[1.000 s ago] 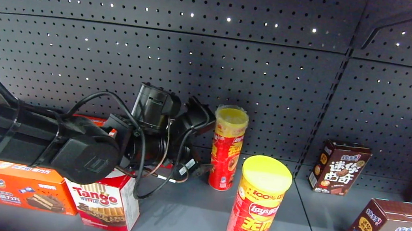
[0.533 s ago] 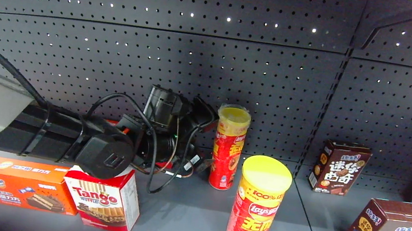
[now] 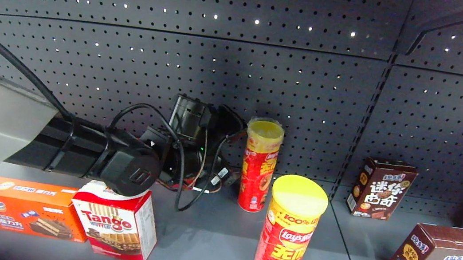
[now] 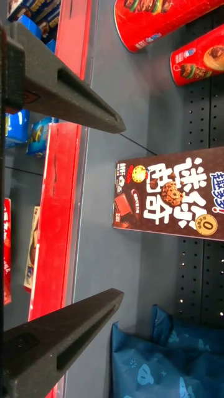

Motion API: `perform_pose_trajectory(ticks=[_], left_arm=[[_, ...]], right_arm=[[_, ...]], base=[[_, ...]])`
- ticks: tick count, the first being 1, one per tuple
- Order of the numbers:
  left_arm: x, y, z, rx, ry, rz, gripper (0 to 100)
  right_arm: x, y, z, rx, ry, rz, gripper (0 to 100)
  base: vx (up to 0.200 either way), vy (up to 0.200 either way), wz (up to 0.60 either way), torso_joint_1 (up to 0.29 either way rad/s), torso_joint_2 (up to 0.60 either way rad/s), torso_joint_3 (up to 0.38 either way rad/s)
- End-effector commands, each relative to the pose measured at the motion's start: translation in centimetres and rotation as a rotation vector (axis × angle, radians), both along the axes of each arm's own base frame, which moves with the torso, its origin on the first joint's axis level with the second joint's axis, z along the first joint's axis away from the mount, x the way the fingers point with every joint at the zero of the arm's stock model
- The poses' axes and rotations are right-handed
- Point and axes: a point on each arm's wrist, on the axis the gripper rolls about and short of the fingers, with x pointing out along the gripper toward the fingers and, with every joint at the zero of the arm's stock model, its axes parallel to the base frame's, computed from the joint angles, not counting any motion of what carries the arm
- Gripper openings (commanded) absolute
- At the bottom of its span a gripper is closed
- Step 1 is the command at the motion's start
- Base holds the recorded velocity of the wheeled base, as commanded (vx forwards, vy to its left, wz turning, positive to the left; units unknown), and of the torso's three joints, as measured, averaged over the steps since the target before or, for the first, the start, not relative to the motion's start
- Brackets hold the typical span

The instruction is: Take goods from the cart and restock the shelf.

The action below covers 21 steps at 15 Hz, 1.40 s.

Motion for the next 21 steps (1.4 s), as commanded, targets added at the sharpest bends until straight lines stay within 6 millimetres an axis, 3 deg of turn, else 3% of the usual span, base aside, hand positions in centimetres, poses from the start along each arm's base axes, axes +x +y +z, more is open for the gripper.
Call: perform_pose_trajectory(ticks=[1, 9, 12, 21], left_arm=[[0.5, -0.2, -0.2, -0.006, 0.001, 0.016, 100], [-1.2, 0.3, 0.2, -0.003, 0.017, 0.000, 100], [-1.3, -0.3, 0.2, -0.013, 0.013, -0.009, 100], [0.0, -1.6, -0.2, -0.023, 0.002, -0.014, 100]], right_arm=[[0.0, 0.0, 0.0, 0.000, 0.001, 0.000, 100], [0.0, 0.0, 0.0, 0.000, 0.001, 0.000, 100], [0.0, 0.0, 0.0, 0.000, 0.001, 0.000, 100], [0.0, 0.0, 0.0, 0.000, 0.001, 0.000, 100]], base=[[0.000, 0.000, 0.00, 0.000, 0.00, 0.000], [0.000, 0.000, 0.00, 0.000, 0.00, 0.000], [0.000, 0.000, 0.00, 0.000, 0.00, 0.000], [0.000, 0.000, 0.00, 0.000, 0.00, 0.000]])
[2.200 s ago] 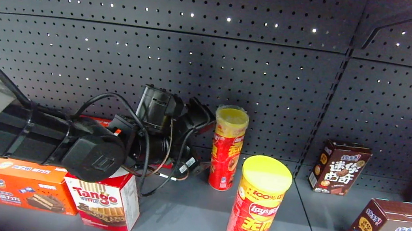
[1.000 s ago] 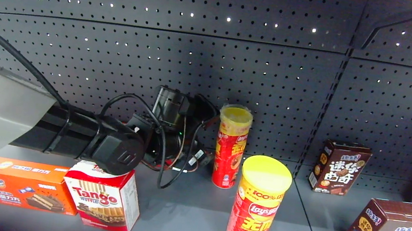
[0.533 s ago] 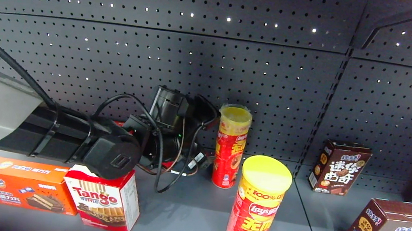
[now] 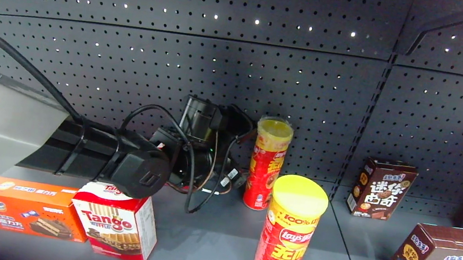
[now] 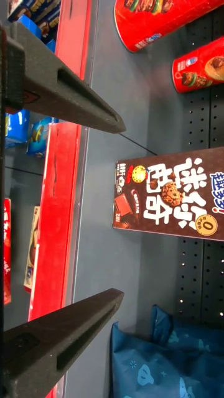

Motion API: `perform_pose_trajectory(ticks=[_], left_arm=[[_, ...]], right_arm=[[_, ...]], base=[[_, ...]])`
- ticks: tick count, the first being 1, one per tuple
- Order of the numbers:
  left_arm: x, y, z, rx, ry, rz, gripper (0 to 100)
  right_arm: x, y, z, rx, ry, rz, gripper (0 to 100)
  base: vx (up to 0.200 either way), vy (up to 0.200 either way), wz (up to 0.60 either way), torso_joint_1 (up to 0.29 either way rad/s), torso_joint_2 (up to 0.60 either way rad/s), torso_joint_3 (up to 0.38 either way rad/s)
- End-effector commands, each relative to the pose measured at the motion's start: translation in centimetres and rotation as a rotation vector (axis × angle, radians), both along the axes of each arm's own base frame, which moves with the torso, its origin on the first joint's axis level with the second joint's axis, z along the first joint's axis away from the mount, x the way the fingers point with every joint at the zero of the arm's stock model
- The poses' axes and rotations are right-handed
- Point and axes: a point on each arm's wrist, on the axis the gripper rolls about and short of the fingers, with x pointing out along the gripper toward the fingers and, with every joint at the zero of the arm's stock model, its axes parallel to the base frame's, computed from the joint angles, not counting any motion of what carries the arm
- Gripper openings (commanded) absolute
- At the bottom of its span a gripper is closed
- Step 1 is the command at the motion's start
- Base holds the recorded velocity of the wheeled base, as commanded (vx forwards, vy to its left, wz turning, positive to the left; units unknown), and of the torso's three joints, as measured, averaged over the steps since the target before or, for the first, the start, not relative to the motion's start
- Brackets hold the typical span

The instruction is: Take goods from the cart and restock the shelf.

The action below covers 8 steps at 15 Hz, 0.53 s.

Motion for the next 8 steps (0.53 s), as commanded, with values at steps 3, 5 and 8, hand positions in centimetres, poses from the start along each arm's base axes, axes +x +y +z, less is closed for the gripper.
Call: perform_pose_trajectory(ticks=[3, 5, 8], left_arm=[[0.0, 0.5, -0.1, 0.003, 0.005, 0.014, 100], [-0.9, 1.1, 1.8, -0.019, -0.031, 0.013, 100], [-2.6, 1.7, 4.3, -0.070, -0.069, 0.008, 100]], right_arm=[[0.0, 0.0, 0.0, 0.000, 0.001, 0.002, 100], [0.0, 0.0, 0.0, 0.000, 0.001, 0.000, 100], [0.0, 0.0, 0.0, 0.000, 0.001, 0.000, 100]], base=[[0.000, 0.000, 0.00, 0.000, 0.00, 0.000], [0.000, 0.000, 0.00, 0.000, 0.00, 0.000], [0.000, 0.000, 0.00, 0.000, 0.00, 0.000]])
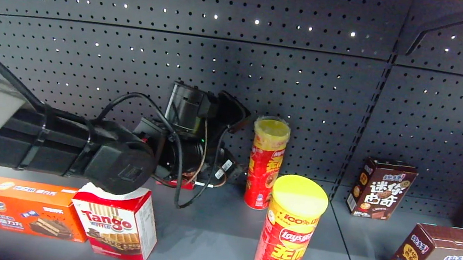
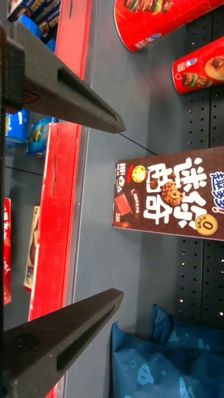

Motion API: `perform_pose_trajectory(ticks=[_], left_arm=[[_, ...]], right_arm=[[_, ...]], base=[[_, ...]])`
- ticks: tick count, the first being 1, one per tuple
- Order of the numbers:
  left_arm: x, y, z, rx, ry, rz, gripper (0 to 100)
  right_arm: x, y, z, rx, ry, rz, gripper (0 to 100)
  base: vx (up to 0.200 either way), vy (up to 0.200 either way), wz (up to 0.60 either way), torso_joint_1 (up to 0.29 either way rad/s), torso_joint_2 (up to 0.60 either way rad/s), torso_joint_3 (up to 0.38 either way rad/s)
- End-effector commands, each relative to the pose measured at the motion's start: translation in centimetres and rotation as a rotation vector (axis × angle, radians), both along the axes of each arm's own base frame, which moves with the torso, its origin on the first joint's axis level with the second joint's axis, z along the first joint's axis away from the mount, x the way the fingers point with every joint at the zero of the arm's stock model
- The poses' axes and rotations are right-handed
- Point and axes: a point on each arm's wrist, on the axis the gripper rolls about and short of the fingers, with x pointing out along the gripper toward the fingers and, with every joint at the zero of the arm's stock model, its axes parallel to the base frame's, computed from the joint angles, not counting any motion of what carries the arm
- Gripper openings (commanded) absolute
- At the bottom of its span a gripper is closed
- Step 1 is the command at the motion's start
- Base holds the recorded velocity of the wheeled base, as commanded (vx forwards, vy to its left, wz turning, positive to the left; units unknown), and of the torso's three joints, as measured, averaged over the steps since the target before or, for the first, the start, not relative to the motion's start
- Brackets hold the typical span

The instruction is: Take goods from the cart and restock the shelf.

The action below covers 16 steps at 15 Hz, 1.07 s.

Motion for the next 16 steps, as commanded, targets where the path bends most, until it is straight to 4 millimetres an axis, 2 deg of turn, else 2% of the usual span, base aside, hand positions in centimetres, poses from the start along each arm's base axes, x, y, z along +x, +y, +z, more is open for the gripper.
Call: perform_pose_trajectory(ticks=[1, 2, 3, 4, 5, 8, 9, 10, 13, 14, 15, 16], left_arm=[[-1.9, 0.8, 2.5, -0.050, -0.039, -0.004, 100], [-3.1, 1.0, 3.4, -0.082, -0.046, -0.008, 100], [-3.1, 1.0, 3.4, -0.082, -0.046, -0.008, 100], [-4.7, 1.9, 5.4, -0.148, -0.070, -0.002, 100], [-5.3, 2.8, 6.6, -0.189, -0.093, 0.021, 100], [-8.5, 5.9, 9.0, -0.273, -0.161, 0.080, 100], [-9.7, 7.0, 9.3, -0.277, -0.173, 0.087, 100], [-11.9, 8.6, 9.3, -0.283, -0.185, 0.094, 100], [-16.3, 12.2, 8.4, -0.290, -0.212, 0.142, 100], [-17.0, 12.6, 8.3, -0.296, -0.217, 0.139, 100], [-19.1, 13.9, 7.6, -0.308, -0.228, 0.139, 100], [-20.4, 14.6, 7.1, -0.317, -0.237, 0.140, 100]], right_arm=[[0.0, 0.0, 0.0, 0.000, 0.002, 0.002, 100], [0.0, 0.0, 0.0, 0.000, 0.002, 0.001, 100], [0.0, 0.0, 0.0, 0.000, 0.002, 0.001, 100], [0.0, 0.0, 0.0, 0.000, 0.002, 0.001, 100], [0.0, 0.0, 0.0, 0.000, 0.002, 0.001, 100], [0.0, 0.0, 0.0, 0.000, 0.002, 0.001, 100], [0.0, 0.0, 0.0, 0.000, 0.002, 0.001, 100], [0.0, 0.0, 0.0, 0.000, 0.002, 0.001, 100], [0.0, 0.0, 0.0, 0.000, 0.002, 0.001, 100], [0.0, 0.0, 0.0, 0.000, 0.002, 0.001, 100], [0.0, 0.0, 0.0, -0.002, 0.003, 0.002, 100], [0.0, 0.0, 0.0, -0.002, 0.003, 0.002, 100]], base=[[0.000, 0.000, 0.00, 0.000, 0.00, 0.000], [0.000, 0.000, 0.00, 0.000, 0.00, 0.000], [0.000, 0.000, 0.00, 0.000, 0.00, 0.000], [0.000, 0.000, 0.00, 0.000, 0.00, 0.000], [0.000, 0.000, 0.00, 0.000, 0.00, 0.000], [0.000, 0.000, 0.00, 0.000, 0.00, 0.000], [0.000, 0.000, 0.00, 0.000, 0.00, 0.000], [0.000, 0.000, 0.00, 0.000, 0.00, 0.000], [0.000, 0.000, 0.00, 0.000, 0.00, 0.000], [0.000, 0.000, 0.00, 0.000, 0.00, 0.000], [0.000, 0.000, 0.00, 0.000, 0.00, 0.000], [0.000, 0.000, 0.00, 0.000, 0.00, 0.000]])
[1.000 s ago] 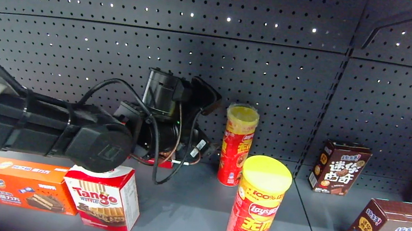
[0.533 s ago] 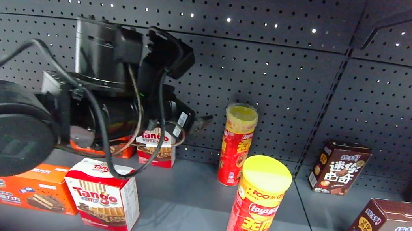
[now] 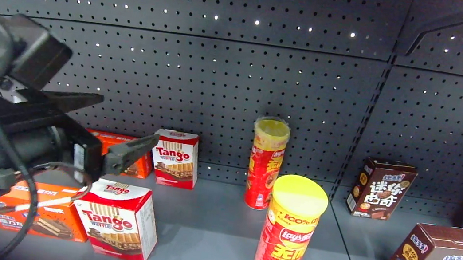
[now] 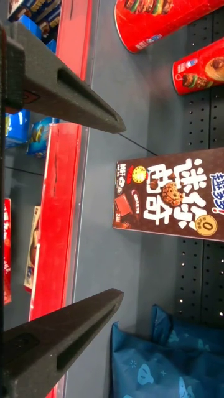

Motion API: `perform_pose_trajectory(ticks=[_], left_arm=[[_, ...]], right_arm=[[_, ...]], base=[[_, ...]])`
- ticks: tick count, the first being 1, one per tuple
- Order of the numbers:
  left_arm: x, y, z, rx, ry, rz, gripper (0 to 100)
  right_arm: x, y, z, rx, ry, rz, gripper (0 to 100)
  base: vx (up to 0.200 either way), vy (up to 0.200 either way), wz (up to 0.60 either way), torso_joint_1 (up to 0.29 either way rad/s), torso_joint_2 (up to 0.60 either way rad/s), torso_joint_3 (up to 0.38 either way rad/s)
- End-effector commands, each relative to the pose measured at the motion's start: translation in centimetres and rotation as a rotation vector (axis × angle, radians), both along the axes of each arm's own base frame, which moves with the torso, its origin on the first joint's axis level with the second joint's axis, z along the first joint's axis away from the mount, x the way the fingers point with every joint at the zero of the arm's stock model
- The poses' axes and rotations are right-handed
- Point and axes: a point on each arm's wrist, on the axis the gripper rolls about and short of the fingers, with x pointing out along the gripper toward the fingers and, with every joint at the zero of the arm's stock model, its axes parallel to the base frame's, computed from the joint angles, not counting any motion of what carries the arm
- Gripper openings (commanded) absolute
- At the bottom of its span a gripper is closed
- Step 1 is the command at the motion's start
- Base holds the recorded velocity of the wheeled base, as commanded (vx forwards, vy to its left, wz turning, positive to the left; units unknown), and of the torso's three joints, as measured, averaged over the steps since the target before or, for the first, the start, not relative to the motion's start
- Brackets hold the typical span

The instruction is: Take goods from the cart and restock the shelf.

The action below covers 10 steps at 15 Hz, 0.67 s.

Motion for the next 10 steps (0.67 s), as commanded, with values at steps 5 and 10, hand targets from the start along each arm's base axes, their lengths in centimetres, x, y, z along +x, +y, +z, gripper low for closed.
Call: perform_pose_trajectory(ticks=[5, 10], left_arm=[[-5.6, 4.5, -1.9, -0.061, -0.047, 0.087, 100], [-5.4, 4.5, -2.1, -0.064, -0.033, 0.088, 100]], right_arm=[[1.3, 0.0, 11.6, 0.069, -0.053, 0.000, 100], [6.2, 1.2, 19.1, -0.077, 0.025, 0.402, 100]], base=[[0.000, 0.000, 0.00, 0.000, 0.00, 0.000], [0.000, 0.000, 0.00, 0.000, 0.00, 0.000]])
